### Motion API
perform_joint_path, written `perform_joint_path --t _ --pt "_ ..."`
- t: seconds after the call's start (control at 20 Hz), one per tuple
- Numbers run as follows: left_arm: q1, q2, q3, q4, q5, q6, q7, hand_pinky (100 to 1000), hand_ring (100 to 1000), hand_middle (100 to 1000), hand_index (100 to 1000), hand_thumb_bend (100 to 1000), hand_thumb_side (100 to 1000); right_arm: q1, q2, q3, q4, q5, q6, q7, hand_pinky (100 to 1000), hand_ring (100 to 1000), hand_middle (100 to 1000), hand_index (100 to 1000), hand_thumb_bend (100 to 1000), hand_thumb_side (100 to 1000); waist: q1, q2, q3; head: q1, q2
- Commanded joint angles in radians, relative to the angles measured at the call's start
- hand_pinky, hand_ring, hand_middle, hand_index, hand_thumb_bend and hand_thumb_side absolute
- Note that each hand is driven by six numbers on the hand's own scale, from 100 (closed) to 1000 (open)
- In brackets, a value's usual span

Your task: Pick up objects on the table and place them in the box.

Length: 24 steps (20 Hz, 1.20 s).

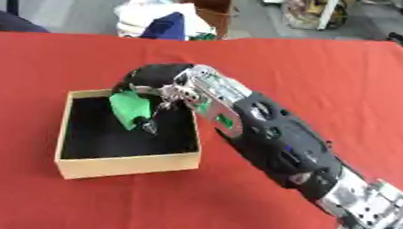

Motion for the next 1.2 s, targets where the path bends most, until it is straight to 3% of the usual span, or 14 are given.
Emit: perform_joint_path --t 0.05,0.4,0.75,0.9,1.1,1.2 --pt "-0.004 0.014 -0.002 -0.013 0.004 -0.002 -0.004 621 648 633 776 100 467 -0.013 -0.005 -0.005 0.005 0.025 -0.013 -0.001 843 913 796 985 100 226 0.006 -0.014 -0.003 -0.004 -0.003" --pt "-0.003 0.014 -0.003 -0.012 0.005 -0.003 -0.007 621 649 634 776 100 468 -0.015 -0.01 -0.016 0.008 0.046 -0.029 -0.024 863 936 929 1000 100 478 0.009 -0.017 -0.009 -0.006 -0.004" --pt "0.0 0.013 -0.003 -0.012 0.004 -0.003 -0.007 621 649 634 776 100 468 -0.017 -0.018 -0.021 0.0 0.046 -0.037 -0.042 869 938 942 1000 112 609 0.01 -0.021 -0.013 -0.007 -0.004" --pt "0.0 0.014 -0.002 -0.012 0.003 -0.003 -0.006 622 649 634 776 100 467 -0.016 -0.021 -0.023 -0.003 0.05 -0.038 -0.046 871 936 942 1000 143 613 0.011 -0.021 -0.016 -0.007 -0.002" --pt "0.002 0.014 -0.002 -0.012 0.003 -0.002 -0.007 622 649 634 776 100 468 -0.014 -0.021 -0.02 -0.005 0.057 -0.045 -0.044 871 936 941 1000 196 623 0.011 -0.024 -0.017 -0.009 -0.005" --pt "0.001 0.015 -0.002 -0.013 0.002 -0.003 -0.006 622 649 634 776 100 468 -0.013 -0.021 -0.019 -0.007 0.06 -0.049 -0.045 874 935 948 1000 272 678 0.012 -0.024 -0.02 -0.01 -0.002"
